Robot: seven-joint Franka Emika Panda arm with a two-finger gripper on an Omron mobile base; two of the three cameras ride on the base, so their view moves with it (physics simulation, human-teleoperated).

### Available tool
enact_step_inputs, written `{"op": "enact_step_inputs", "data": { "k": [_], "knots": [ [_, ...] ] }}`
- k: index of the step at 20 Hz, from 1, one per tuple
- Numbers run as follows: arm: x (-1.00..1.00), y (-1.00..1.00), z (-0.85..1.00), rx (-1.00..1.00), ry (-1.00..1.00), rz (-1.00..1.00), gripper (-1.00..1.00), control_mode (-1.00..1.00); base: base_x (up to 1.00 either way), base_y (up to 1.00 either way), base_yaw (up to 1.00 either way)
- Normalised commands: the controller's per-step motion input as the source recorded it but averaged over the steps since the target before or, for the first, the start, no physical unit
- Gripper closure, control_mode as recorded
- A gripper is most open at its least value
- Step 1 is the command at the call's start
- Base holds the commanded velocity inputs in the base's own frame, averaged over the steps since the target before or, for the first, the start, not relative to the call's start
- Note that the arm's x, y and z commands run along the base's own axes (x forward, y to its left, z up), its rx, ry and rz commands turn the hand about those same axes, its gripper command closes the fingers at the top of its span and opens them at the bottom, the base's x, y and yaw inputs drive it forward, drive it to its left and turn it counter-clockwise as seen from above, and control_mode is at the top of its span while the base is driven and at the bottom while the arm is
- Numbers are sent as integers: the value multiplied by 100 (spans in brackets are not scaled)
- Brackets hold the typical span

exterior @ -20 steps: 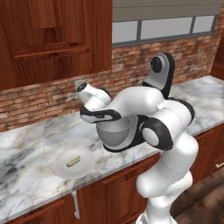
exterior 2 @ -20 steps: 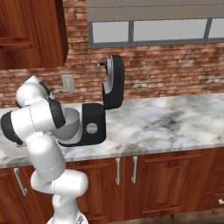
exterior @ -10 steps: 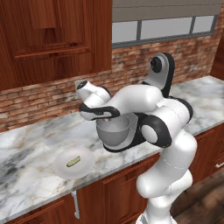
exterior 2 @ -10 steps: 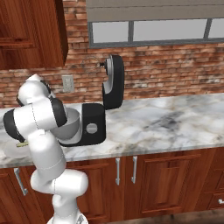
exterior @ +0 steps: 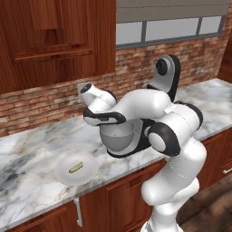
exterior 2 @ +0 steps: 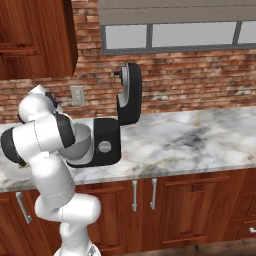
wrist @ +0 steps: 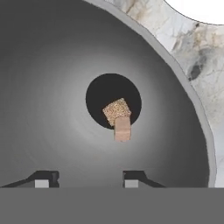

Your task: Add butter and sugar cubes to the stand mixer bowl and then turn on the stand mixer to begin making frosting.

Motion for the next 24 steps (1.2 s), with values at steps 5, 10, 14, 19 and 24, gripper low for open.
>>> {"op": "enact_step_inputs", "data": {
  "k": [5, 10, 14, 19, 24],
  "knots": [
    [-69, 0, 47, 1, -26, 11, -100, -100, 0, 0, 0],
    [-72, -4, 67, 6, -21, 11, -100, -100, 0, 0, 0],
    [-76, -19, 51, 13, -6, 13, -100, -100, 0, 0, 0],
    [-61, -10, 21, 15, 5, 12, -100, -100, 0, 0, 0],
    [-53, 0, 27, 12, 17, 13, -100, -100, 0, 0, 0]
  ]
}}
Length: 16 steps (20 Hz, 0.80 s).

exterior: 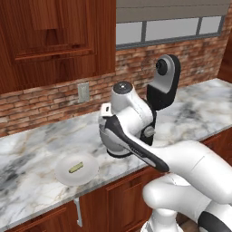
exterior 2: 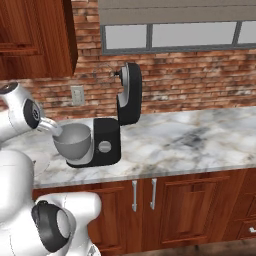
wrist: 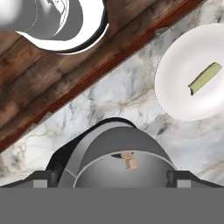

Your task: Add butter and sugar cubes to the stand mixer bowl and then turn on the stand mixer to begin making frosting.

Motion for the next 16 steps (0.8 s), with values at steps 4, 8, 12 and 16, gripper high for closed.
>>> {"op": "enact_step_inputs", "data": {
  "k": [4, 8, 12, 16],
  "knots": [
    [-46, 0, 47, 6, 19, 12, -100, -100, 0, 0, 0],
    [-43, 14, 32, 0, 12, 22, -100, -100, 0, 0, 0],
    [-47, 33, 2, -6, 5, 40, -100, -100, 0, 0, 0],
    [-40, 34, -2, -9, 0, 55, -100, -100, 0, 0, 0]
  ]
}}
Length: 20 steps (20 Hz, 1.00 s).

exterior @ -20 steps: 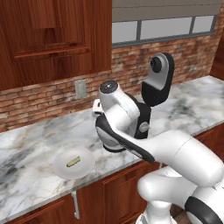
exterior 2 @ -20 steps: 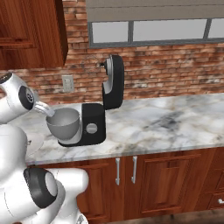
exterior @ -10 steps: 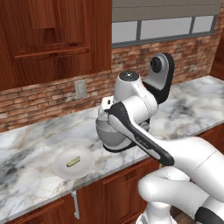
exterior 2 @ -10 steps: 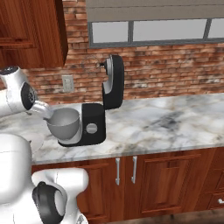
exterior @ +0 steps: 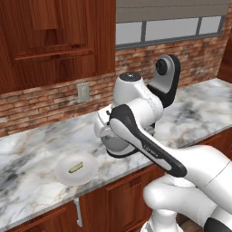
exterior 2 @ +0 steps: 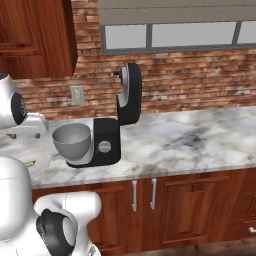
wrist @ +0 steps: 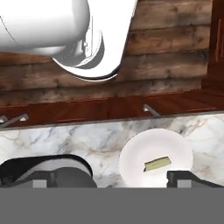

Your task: Add butter and sugar cubes to the stand mixer bowl and then turn on the stand mixer to begin making frosting.

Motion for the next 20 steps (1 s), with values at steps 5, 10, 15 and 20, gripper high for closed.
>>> {"op": "enact_step_inputs", "data": {
  "k": [5, 10, 15, 20],
  "knots": [
    [-26, 19, 0, -5, 0, 60, -100, -100, 0, 0, 0],
    [-4, 18, -5, -6, 0, 63, -100, -100, 0, 0, 0],
    [0, 38, -26, -15, 0, 62, -100, -100, 0, 0, 0],
    [1, 37, -38, -18, 0, 55, -100, -100, 0, 0, 0]
  ]
}}
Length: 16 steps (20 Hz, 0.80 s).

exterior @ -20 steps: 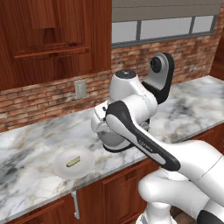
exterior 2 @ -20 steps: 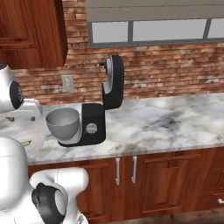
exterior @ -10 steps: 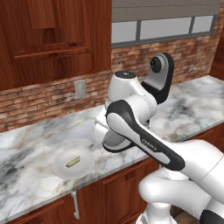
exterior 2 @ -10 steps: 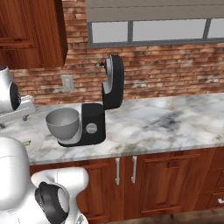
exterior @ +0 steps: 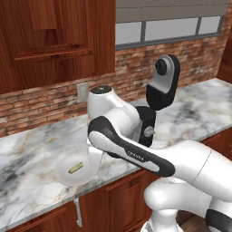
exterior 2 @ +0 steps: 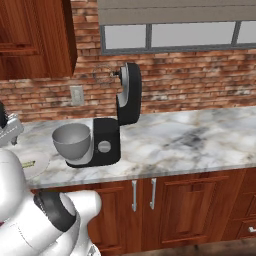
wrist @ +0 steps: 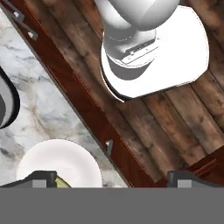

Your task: Add butter and sugar cubes to the stand mixer bowl and then turn on the stand mixer to begin making frosting.

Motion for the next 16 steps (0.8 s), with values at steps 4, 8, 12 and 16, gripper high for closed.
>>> {"op": "enact_step_inputs", "data": {
  "k": [4, 8, 12, 16],
  "knots": [
    [17, 21, -37, -12, 0, 49, -100, -100, 0, 0, 0],
    [45, 3, -37, -6, 0, 50, -100, -100, 0, 0, 0],
    [57, -2, -34, 0, 0, 50, -100, -100, 0, 0, 0],
    [30, -19, -13, 0, 0, 20, -100, -100, 0, 0, 0]
  ]
}}
